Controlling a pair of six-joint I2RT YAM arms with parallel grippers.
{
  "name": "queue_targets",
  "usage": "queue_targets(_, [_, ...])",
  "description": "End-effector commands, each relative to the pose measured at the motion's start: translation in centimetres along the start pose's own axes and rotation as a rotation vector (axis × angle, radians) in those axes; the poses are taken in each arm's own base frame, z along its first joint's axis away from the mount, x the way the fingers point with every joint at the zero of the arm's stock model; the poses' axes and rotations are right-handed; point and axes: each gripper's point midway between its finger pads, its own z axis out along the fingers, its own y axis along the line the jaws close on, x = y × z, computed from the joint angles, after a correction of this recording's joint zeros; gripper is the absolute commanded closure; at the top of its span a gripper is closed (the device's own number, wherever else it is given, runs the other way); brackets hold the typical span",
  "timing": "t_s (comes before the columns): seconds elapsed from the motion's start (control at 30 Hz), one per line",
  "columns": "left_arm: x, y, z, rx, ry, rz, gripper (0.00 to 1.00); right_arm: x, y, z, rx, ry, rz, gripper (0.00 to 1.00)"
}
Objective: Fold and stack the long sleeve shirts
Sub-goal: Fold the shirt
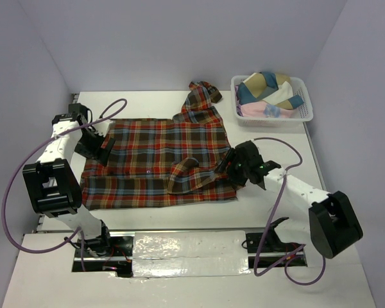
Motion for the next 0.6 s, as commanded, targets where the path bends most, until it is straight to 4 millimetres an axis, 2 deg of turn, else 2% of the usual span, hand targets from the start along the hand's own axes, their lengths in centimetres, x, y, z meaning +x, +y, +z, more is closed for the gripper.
queue_targets(0.0, [-0.4, -0.1, -1.0, -0.015, -0.032, 0.028, 0.09, -0.5, 1.6, 0.8, -0.059, -0.004, 0.024, 0.23])
queue_targets(0.13, [-0.2, 0.1, -0.9, -0.026, -0.024, 0.033, 0.09, -1.0, 1.4, 1.1, -0.051, -0.03, 0.02, 0.34])
queue_targets(0.17, [-0.1, 0.1, -0.9, -0.027, -0.024, 0.03, 0.09, -1.2, 1.4, 1.1, -0.049, -0.038, 0.014, 0.41])
queue_targets(0.27, [-0.1, 0.0, -0.7, -0.018, -0.025, 0.025, 0.09, -1.7, 1.1, 1.0, -0.024, -0.057, -0.015, 0.52])
queue_targets(0.43, [-0.2, 0.0, -0.7, -0.018, -0.025, 0.025, 0.09, -2.4, 0.5, 1.2, 0.022, -0.074, -0.117, 0.62])
queue_targets(0.57, [-0.1, 0.0, -0.6, -0.019, -0.02, 0.025, 0.09, -2.7, 0.5, 1.4, 0.038, -0.071, -0.193, 0.77])
